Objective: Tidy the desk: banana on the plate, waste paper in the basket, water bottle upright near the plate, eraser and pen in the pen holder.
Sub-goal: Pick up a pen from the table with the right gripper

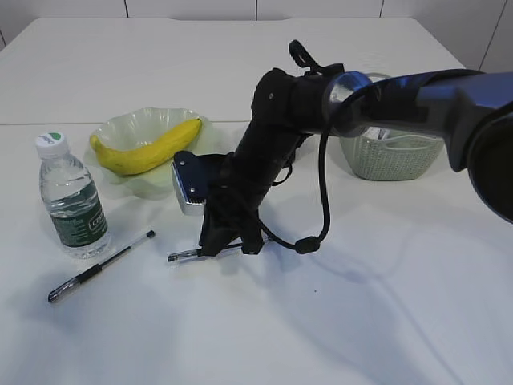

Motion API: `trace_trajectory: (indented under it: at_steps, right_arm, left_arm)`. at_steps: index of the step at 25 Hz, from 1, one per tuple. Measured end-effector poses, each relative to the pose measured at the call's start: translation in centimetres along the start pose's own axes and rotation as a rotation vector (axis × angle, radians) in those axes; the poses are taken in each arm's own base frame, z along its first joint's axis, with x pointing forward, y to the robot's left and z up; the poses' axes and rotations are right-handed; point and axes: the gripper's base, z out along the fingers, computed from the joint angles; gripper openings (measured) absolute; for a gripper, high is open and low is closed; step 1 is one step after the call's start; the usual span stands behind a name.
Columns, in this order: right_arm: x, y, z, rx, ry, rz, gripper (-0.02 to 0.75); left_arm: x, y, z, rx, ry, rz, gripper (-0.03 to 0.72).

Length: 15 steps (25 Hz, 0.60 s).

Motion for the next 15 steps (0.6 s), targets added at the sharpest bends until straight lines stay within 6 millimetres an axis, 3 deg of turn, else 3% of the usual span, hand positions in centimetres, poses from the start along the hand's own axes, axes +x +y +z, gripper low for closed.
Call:
trace_trajectory:
  at_steps: [15]
  right_arm:
    - [-2.7,0.5,-4.3,-0.005,-0.141,0.023,0.031]
  left_arm:
    - [0.0,0.0,0.0,0.0,0.0,0.0,0.433]
